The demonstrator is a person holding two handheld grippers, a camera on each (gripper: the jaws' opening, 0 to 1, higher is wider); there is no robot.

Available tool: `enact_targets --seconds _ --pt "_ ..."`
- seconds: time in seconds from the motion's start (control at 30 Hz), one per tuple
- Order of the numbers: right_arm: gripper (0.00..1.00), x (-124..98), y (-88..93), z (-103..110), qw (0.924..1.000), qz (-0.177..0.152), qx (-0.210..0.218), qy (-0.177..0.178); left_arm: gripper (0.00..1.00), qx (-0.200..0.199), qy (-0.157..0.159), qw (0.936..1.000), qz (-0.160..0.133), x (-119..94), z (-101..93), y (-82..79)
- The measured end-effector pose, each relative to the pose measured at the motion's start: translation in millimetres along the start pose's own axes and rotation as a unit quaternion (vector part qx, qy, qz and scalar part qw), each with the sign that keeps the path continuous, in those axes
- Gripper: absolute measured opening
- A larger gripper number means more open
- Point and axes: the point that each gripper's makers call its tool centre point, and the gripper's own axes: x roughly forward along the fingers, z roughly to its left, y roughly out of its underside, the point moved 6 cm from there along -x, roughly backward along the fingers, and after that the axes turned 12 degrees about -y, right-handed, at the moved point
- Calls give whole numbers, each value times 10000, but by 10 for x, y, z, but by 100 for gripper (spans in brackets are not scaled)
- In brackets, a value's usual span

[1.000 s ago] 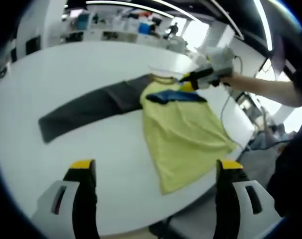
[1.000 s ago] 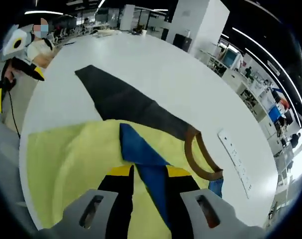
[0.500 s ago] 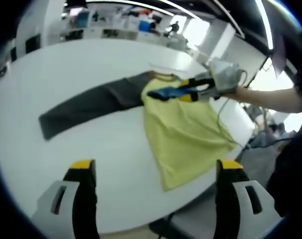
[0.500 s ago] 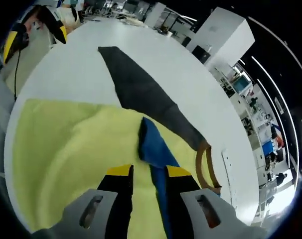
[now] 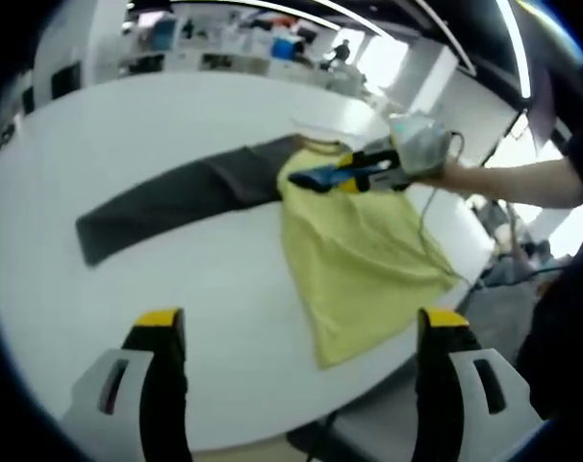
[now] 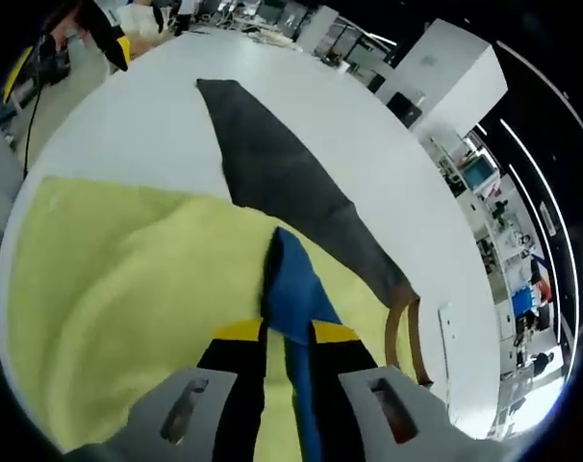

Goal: Fold the garment on the visible template until the final outline fits inside the template.

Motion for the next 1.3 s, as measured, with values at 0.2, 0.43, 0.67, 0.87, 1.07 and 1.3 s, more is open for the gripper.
enact_targets --seconds 0.2,0.43,0.67,0.87,1.07,1.3 --pt "3 47 28 36 9999 9 142 -60 96 6 -24 10000 4 -3 10 -8" --pt "3 -43 -53 62 9991 -175 392 8 96 25 -1 10000 -16 7 -16 -31" --pt "3 -167 -256 155 9915 -638 1129 73 96 51 31 9999 -83 -2 -45 -63" --pt "2 -197 -404 245 9872 -868 1337 55 96 60 37 9999 -102 -46 -55 -47" --pt "2 -201 -486 301 9803 -1071 1658 -1 96 49 14 9999 -134 -85 -45 -33" --pt "2 -194 -539 363 9744 -1161 1926 -44 96 41 24 9999 -143 -101 -62 -8"
